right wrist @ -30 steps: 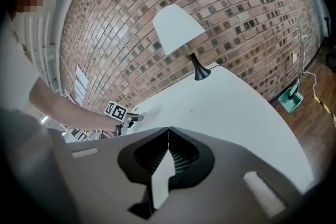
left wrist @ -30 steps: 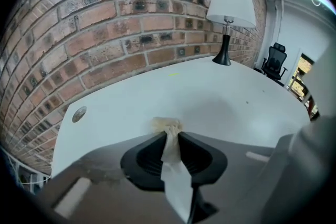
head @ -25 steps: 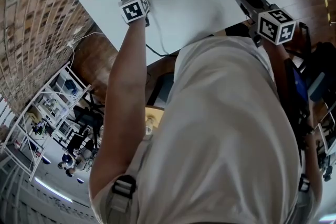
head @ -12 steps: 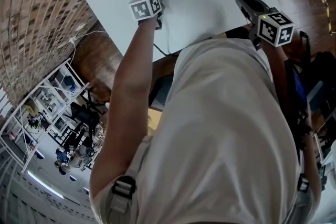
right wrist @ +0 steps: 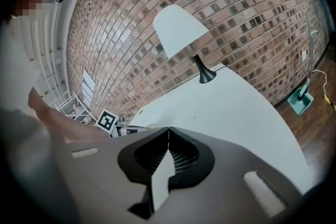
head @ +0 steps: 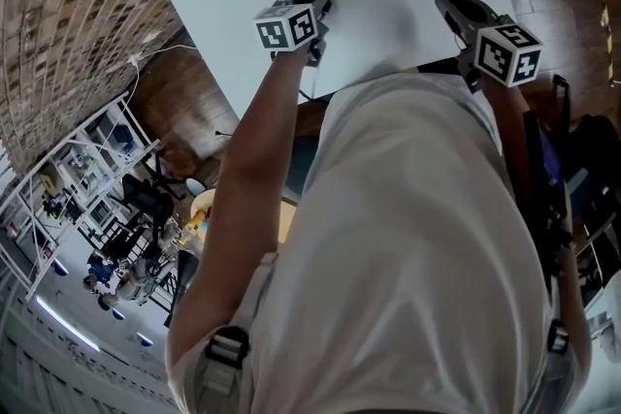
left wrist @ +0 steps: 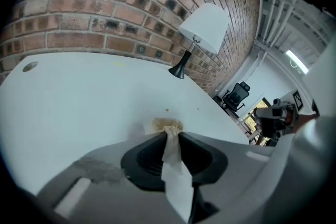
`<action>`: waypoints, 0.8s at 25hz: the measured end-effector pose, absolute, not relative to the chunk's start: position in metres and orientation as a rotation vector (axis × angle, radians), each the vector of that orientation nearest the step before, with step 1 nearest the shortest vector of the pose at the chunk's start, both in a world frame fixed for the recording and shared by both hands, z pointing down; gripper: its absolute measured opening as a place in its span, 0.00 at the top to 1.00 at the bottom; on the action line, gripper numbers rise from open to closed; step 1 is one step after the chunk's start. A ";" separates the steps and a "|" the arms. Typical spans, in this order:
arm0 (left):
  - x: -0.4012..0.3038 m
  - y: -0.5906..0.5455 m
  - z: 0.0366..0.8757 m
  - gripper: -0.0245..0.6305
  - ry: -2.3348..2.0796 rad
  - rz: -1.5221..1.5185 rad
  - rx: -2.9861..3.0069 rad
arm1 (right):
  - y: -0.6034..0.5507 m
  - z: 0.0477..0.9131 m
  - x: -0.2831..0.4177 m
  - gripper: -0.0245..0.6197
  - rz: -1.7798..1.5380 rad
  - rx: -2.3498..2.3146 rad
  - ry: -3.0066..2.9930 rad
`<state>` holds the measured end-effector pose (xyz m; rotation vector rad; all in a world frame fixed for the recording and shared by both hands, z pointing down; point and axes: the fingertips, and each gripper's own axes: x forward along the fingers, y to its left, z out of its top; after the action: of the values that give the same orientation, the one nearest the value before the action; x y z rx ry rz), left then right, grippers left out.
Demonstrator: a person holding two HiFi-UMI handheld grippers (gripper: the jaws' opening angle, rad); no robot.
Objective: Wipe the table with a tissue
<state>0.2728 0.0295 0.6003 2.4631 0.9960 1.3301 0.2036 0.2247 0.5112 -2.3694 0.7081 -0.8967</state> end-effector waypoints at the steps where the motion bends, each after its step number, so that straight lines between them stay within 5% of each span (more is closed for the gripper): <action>1: 0.277 0.027 0.598 0.85 0.969 1.316 2.490 | 0.225 0.511 0.205 0.95 -0.898 -2.368 0.717; 20: 0.332 0.050 0.612 0.84 0.815 1.476 2.858 | 0.293 0.519 0.206 0.95 -0.914 -2.362 0.709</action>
<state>0.3320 0.0495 0.6118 2.8583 0.8153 1.4756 0.2056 0.2929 0.5193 -2.3620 0.7095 -0.9143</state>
